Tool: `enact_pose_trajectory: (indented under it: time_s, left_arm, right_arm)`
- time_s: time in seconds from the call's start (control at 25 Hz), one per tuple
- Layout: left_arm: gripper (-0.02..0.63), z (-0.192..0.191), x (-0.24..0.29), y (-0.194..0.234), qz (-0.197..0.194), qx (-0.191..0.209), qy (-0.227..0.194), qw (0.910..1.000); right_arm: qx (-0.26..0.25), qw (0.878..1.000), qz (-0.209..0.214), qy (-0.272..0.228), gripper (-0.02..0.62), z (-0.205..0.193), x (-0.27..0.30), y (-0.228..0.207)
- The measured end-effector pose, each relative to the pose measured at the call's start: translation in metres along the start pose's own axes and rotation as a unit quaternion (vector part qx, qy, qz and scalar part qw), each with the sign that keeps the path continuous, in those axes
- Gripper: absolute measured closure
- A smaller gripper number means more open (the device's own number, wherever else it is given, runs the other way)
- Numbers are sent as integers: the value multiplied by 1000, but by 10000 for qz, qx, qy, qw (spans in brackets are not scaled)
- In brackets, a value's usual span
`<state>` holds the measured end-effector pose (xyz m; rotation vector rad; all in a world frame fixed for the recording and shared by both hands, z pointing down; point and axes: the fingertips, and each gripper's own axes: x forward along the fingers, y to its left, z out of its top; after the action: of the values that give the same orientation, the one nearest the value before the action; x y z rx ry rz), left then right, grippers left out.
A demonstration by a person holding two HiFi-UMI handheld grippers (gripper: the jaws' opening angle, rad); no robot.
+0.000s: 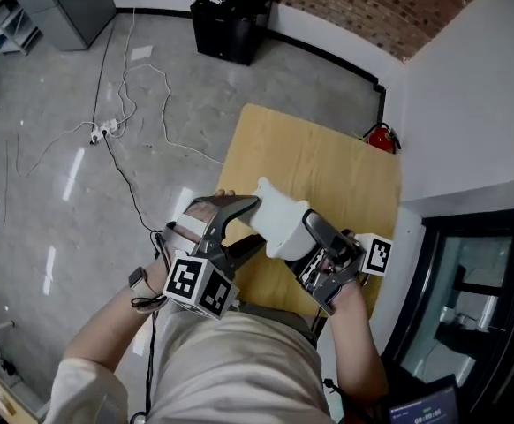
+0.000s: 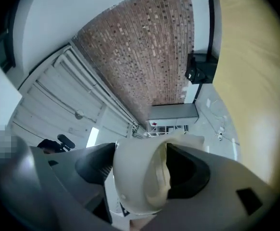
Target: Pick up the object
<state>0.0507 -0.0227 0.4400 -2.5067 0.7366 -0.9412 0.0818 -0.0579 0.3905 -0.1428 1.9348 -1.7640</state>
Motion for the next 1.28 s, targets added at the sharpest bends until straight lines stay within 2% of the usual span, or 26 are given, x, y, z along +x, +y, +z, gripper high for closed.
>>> enact_pose_trajectory:
  time_s: [0.04,0.12,0.28,0.44,0.52,0.68,0.8,0.92,1.0,1.12,1.28]
  left_arm:
    - [293,-1,-6,7,7,541,10,9985]
    - [234,-4,-16,21,-13,1213,-34,9926]
    - [179,-5,-29,48,205,1989,-153,9797]
    - [183,-8,-24,50,296,2669,-96,9632]
    - [194,-8,-21,53,372,2678,-67,9627]
    - [230,-1,-17,59,518,2420,-124,9688]
    - [233,3,-17,59,577,2251,-269,9723]
    - [275,10,-19,61,490,1612,-553,9841]
    - [279,14,-20,63,416,1217,-741,9889]
    - [281,21,-22,66,428,1040,-955,9891]
    - [281,30,-28,70,686,1058,-1187,9849]
  right_arm:
    - [85,9999,121,-37,255,-6,11,5]
    - [287,9989,311,-199,255,-11,29,12]
    - [463,9972,497,-302,255,-26,63,16]
    - [465,9961,607,-437,255,-34,82,21]
    - [492,9958,550,-542,255,-31,80,20]
    - [473,9952,561,-648,255,-24,78,22]
    - [412,9958,559,-593,255,-23,77,23]
    - [361,9971,417,-522,255,-22,77,25]
    - [274,9984,288,-407,255,-21,79,29]
    - [160,9997,153,-133,255,-23,81,35]
    - [-13,9996,168,206,255,-26,83,47]
